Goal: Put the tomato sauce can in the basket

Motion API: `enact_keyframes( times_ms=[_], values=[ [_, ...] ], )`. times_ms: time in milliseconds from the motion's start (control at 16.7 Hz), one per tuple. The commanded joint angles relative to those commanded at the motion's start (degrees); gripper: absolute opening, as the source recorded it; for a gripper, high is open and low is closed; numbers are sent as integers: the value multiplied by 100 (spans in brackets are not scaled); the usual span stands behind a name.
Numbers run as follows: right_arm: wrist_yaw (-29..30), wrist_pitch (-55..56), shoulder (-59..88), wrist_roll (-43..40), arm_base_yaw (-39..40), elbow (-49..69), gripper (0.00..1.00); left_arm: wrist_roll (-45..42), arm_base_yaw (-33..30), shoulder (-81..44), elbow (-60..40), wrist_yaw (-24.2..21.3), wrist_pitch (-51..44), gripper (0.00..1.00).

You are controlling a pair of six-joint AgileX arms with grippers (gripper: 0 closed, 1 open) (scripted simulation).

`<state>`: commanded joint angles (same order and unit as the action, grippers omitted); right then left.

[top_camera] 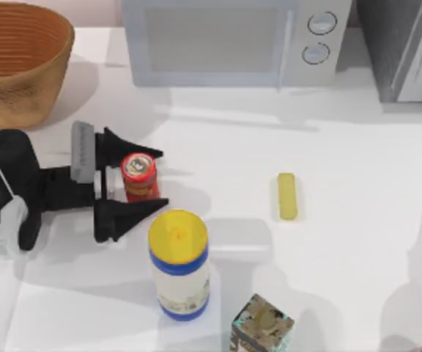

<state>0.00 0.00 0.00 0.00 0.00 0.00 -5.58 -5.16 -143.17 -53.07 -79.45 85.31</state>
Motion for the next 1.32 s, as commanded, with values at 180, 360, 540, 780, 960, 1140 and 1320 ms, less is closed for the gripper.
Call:
enact_keyframes(
  times_ms=[180,360,540,780,960,1140,1320],
  values=[
    [0,0,0,0,0,0,100,0,0,0,0,0,0,47],
    [0,0,0,0,0,0,100,0,0,0,0,0,0,25],
    [0,0,0,0,0,0,100,0,0,0,0,0,0,2],
    [0,0,0,0,0,0,100,0,0,0,0,0,0,0],
    [0,0,0,0,0,0,100,0,0,0,0,0,0,0],
    [0,0,0,0,0,0,100,-5,18,17,0,-2,-17,0],
    [0,0,0,0,0,0,100,17,52,384,-167,-42,-292,0]
  ],
)
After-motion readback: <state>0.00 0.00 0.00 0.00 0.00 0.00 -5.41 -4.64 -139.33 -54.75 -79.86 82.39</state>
